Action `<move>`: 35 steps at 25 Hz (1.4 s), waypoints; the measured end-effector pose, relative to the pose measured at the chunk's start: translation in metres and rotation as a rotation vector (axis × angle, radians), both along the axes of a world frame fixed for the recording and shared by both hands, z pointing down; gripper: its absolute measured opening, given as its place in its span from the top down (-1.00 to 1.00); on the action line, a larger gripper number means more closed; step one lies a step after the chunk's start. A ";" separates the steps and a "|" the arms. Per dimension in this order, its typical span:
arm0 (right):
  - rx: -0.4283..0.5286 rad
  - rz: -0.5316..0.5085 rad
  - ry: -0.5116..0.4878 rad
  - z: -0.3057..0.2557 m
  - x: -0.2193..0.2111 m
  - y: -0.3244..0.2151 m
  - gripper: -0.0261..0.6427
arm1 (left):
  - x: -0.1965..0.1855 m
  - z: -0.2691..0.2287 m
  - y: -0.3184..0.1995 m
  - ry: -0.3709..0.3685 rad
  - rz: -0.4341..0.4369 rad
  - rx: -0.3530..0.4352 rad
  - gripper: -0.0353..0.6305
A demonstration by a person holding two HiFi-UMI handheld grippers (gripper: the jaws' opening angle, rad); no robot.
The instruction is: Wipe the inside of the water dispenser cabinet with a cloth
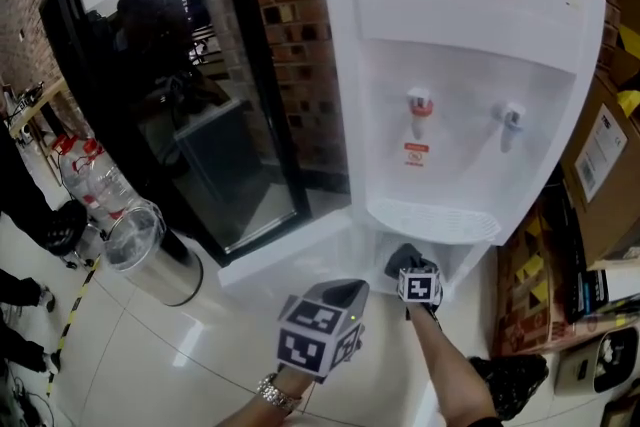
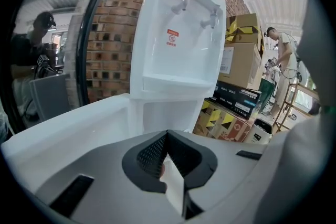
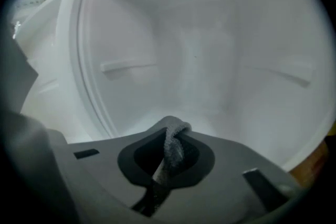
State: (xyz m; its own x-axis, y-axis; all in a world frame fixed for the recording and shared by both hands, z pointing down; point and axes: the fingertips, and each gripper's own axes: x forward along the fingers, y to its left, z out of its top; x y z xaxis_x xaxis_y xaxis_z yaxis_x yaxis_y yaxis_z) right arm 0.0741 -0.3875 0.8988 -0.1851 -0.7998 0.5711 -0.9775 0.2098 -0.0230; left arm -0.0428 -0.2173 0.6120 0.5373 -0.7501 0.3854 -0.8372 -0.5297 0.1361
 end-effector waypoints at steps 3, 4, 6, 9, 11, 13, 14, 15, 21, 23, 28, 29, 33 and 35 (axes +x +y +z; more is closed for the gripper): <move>-0.039 0.115 0.033 0.006 0.039 0.007 0.90 | 0.010 0.001 -0.002 0.004 0.015 -0.002 0.89; -0.045 0.146 0.049 0.006 0.049 0.010 0.90 | 0.015 0.002 -0.003 0.006 0.021 -0.002 0.89; -0.050 0.193 0.054 0.003 0.063 0.020 0.90 | 0.025 0.004 -0.003 0.009 0.034 -0.003 0.89; -0.033 0.197 0.016 -0.009 0.065 0.033 0.90 | 0.033 0.008 -0.009 0.011 0.033 0.002 0.89; -0.015 0.154 0.012 -0.020 0.056 0.045 0.90 | 0.035 0.013 -0.013 0.010 0.006 0.000 0.89; -0.015 0.131 0.008 -0.027 0.051 0.058 0.90 | 0.037 0.017 -0.018 0.017 -0.030 -0.006 0.89; -0.015 0.126 -0.002 -0.035 0.048 0.063 0.90 | 0.038 0.015 -0.021 0.022 -0.049 -0.007 0.89; -0.015 0.120 -0.013 -0.049 0.045 0.070 0.90 | 0.038 0.011 -0.023 0.024 -0.068 -0.005 0.89; -0.090 0.089 -0.037 -0.168 0.038 0.165 0.90 | 0.041 -0.064 0.005 0.008 -0.093 -0.058 0.89; -0.096 0.094 -0.036 -0.219 0.039 0.188 0.90 | 0.046 -0.103 0.018 -0.015 -0.069 -0.076 0.89; -0.059 0.121 -0.056 -0.372 0.040 0.208 0.90 | 0.059 -0.217 0.046 -0.033 -0.042 -0.102 0.89; -0.054 0.121 -0.060 -0.402 0.038 0.211 0.90 | 0.061 -0.240 0.050 -0.029 -0.042 -0.113 0.88; -0.059 0.127 -0.081 -0.516 0.038 0.225 0.90 | 0.065 -0.341 0.063 -0.003 -0.049 -0.129 0.88; -0.063 0.136 -0.091 -0.571 0.041 0.230 0.90 | 0.065 -0.394 0.065 -0.001 -0.051 -0.122 0.89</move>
